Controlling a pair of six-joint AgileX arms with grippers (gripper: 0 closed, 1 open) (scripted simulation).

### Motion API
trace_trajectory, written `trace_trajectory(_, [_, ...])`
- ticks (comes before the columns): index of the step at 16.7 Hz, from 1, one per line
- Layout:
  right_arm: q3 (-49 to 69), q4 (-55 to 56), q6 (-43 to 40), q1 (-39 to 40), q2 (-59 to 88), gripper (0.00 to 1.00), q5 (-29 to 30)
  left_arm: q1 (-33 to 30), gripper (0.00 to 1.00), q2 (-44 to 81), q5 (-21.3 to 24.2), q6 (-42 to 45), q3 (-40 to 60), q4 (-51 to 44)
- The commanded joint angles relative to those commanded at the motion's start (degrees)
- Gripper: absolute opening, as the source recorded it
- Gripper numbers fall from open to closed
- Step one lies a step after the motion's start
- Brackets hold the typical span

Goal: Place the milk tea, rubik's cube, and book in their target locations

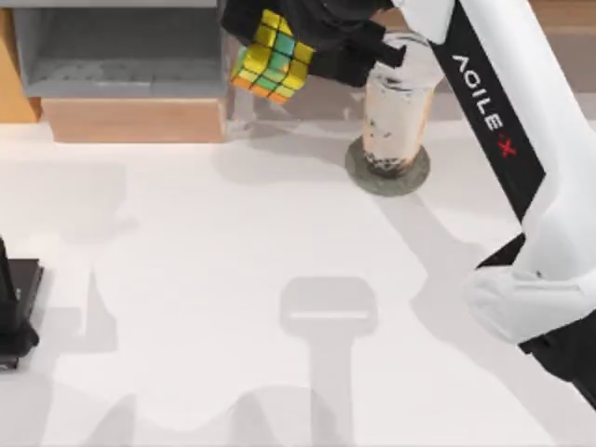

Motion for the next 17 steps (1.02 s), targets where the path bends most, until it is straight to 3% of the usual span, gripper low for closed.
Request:
trace_trajectory(8, [30.7,12.0,-12.3,-9.7,0.5,0.0,-4.3,0.0,1.0,0.0,0.0,0.0,0.0,0.0])
trace_trajectory(17, [45.3,17.4,-25.9,-22.7,5.3,0.0,-8.2,0.0,1.0,0.0,0.0,0.0,0.0,0.0])
